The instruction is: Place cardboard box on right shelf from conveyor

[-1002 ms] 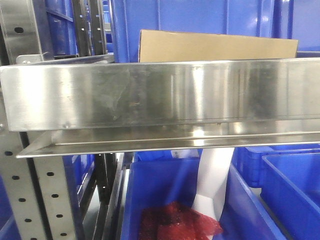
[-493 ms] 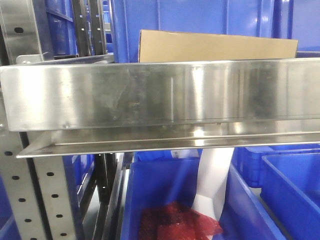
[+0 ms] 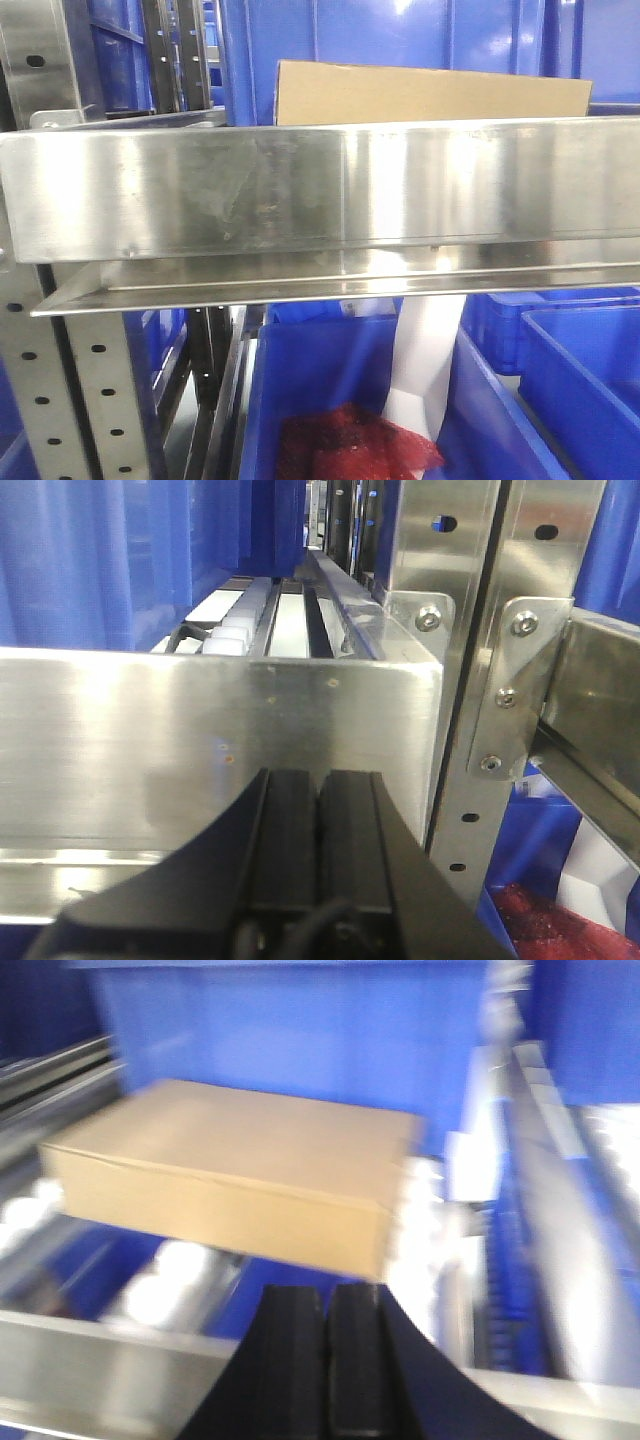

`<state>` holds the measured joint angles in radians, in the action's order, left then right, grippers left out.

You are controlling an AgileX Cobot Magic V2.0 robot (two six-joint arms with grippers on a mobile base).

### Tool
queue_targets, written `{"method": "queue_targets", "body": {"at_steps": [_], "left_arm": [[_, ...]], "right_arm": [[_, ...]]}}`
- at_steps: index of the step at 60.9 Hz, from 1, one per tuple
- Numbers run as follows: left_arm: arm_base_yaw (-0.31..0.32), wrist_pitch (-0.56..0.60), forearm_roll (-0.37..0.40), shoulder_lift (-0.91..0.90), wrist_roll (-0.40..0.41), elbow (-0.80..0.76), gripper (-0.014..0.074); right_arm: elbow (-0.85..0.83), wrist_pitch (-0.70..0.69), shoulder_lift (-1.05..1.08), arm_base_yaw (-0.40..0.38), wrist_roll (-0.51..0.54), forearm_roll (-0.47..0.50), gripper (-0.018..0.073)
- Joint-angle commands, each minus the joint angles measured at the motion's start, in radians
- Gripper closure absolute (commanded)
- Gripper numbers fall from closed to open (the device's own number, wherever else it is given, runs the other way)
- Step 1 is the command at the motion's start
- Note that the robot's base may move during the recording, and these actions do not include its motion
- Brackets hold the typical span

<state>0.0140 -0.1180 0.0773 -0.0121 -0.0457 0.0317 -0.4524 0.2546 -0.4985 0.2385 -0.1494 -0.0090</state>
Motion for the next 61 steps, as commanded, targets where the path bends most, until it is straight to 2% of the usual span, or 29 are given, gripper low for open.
{"method": "queue_targets", "body": {"at_steps": [1, 7, 14, 29, 61], "left_arm": [[0.000, 0.085, 0.006, -0.015, 0.000, 0.008, 0.0712], [0.000, 0.085, 0.006, -0.015, 0.000, 0.008, 0.0712], [0.000, 0.085, 0.006, -0.015, 0.000, 0.008, 0.0713], [0.000, 0.085, 0.006, -0.015, 0.000, 0.008, 0.0713], [0.000, 0.085, 0.006, -0.015, 0.000, 0.008, 0.0713]], "right_arm": [[0.077, -0.137, 0.109, -0.084, 0.119, 0.107, 0.0536], [0.201, -0.194, 0.217, -0.153, 0.181, 0.180, 0.0536], [0.306, -0.244, 0.331, -0.194, 0.180, 0.182, 0.0536], [0.464, -0.280, 0.533, -0.201, 0.180, 0.135, 0.0536], [0.478, -0.260, 0.527, -0.201, 0.165, 0.145, 0.0536]]}}
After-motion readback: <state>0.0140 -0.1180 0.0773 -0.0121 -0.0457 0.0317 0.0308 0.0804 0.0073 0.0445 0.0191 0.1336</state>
